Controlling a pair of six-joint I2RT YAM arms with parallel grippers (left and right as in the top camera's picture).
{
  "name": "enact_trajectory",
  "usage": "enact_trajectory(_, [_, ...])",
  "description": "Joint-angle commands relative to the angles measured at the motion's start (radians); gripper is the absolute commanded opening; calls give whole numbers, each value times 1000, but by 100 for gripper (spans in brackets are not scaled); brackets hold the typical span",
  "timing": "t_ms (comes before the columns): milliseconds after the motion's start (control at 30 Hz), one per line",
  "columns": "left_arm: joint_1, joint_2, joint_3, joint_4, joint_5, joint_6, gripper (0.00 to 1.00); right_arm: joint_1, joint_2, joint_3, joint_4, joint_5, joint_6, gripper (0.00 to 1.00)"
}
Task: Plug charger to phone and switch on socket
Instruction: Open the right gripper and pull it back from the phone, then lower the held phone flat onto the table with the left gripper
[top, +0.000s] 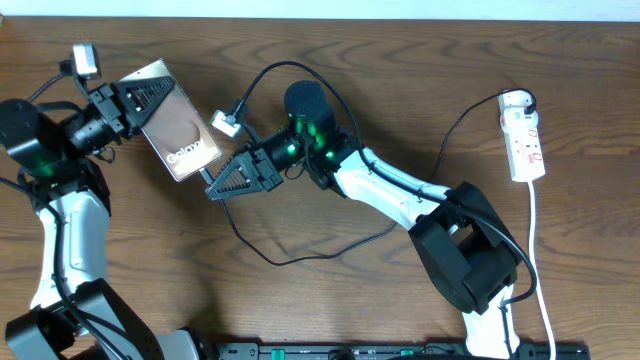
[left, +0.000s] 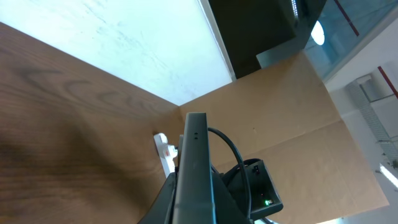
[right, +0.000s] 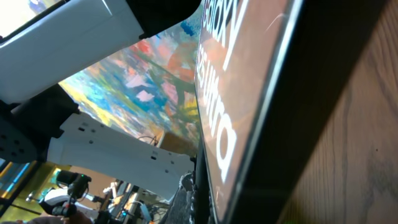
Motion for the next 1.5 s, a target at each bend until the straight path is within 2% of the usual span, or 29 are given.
enact_trajectory(0, [-23,-4,4,6,103,29,8,-26,-2,17,20,120,17,1])
enact_trajectory(200, [-23,-4,4,6,103,29,8,-26,-2,17,20,121,17,2])
enact_trajectory(267, [-22,-4,4,6,102,29,8,-26,-2,17,20,120,17,9])
enact_trajectory(300, [-20,-4,4,6,102,29,7,-26,-2,17,20,109,17,33])
enact_trajectory(367, [-13,-4,4,6,102,29,8,-26,-2,17,20,85,16,59])
enact_trajectory(400, [-10,-4,4,6,102,29,7,-26,-2,17,20,77,16,89])
enact_trajectory(433, [-5,-4,4,6,102,29,7,-26,-2,17,20,71,16,99])
enact_trajectory(700, [50,-4,4,6,102,29,7,-29,-2,17,20,82,34,99])
enact_trajectory(967, [57,-4,4,5,102,25,7,-109,-2,18,18,201,100,99])
enact_trajectory(1167, [56,-4,4,5,102,25,7,-228,-2,18,8,220,129,99])
enact_trajectory(1467, [49,-4,4,4,102,13,7,-478,-4,18,-150,364,246,99])
